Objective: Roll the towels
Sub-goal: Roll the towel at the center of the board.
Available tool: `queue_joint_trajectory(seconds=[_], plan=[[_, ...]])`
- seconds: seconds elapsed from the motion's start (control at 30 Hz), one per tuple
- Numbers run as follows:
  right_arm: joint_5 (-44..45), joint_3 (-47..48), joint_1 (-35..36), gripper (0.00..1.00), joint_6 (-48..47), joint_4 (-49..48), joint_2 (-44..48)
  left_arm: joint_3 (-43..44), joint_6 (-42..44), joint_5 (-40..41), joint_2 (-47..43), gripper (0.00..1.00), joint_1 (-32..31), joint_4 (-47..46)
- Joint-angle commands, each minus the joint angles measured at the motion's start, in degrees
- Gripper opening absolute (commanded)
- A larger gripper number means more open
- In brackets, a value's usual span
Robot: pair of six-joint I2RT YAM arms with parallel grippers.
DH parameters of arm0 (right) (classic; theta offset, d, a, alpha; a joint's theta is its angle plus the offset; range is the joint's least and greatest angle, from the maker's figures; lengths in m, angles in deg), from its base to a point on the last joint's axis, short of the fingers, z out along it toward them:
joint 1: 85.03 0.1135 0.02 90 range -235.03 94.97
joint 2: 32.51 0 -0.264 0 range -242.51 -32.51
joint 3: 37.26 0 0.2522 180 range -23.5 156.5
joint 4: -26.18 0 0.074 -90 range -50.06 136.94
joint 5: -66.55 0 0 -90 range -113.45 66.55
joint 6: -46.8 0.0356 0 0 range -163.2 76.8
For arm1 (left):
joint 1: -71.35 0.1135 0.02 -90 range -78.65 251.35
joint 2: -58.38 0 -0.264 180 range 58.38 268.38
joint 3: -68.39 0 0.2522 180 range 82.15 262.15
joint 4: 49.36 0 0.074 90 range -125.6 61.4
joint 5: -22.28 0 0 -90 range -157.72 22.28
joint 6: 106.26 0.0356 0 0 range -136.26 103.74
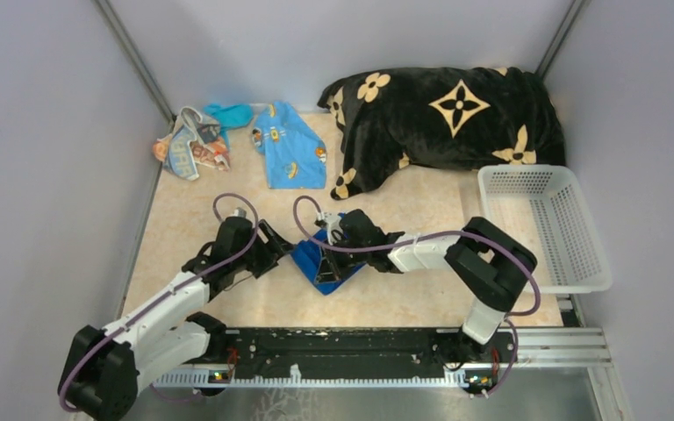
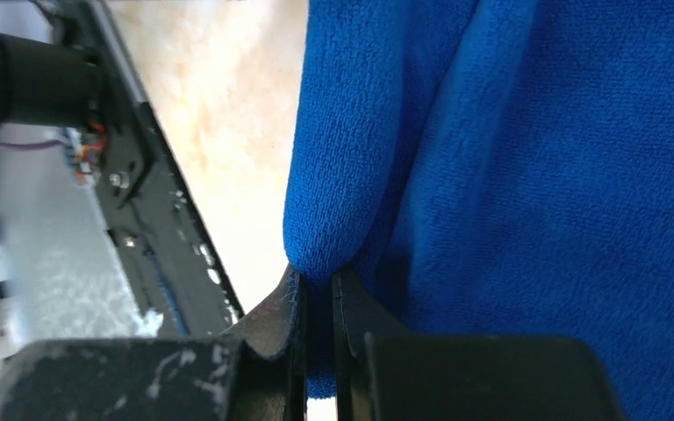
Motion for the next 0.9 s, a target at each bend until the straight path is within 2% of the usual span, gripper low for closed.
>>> queue_joint_trajectory(seconds=[0.0,0.17,0.43,0.53,0.73,0.87], plan=[[-17.6,-3.5,-3.8,0.00,11.1,-17.8,-3.3,-3.8,1.1,-1.8,-4.4,0.79,0.2,-2.6],[-22.2,-7.1,-7.6,0.00,19.5,-29.0,-8.1,-6.7,1.4,-7.8,-3.5,0.78,0.3,-11.2],[-25.2,-11.1,-10.8,0.00,30.4,-43.5,-14.7,-4.9,1.7,-11.9,7.2,0.71,0.3,-18.3],[-25.0,-11.8,-11.5,0.00,32.5,-45.1,-16.3,-4.4,1.2,-12.6,10.3,0.67,0.3,-20.1],[-24.2,-12.1,-12.2,0.00,33.1,-43.9,-18.0,-4.9,1.2,-11.7,12.5,0.66,0.2,-21.5],[-22.3,-12.0,-12.2,0.00,31.4,-40.4,-16.6,-3.4,1.9,-11.2,17.0,0.59,0.2,-20.1]])
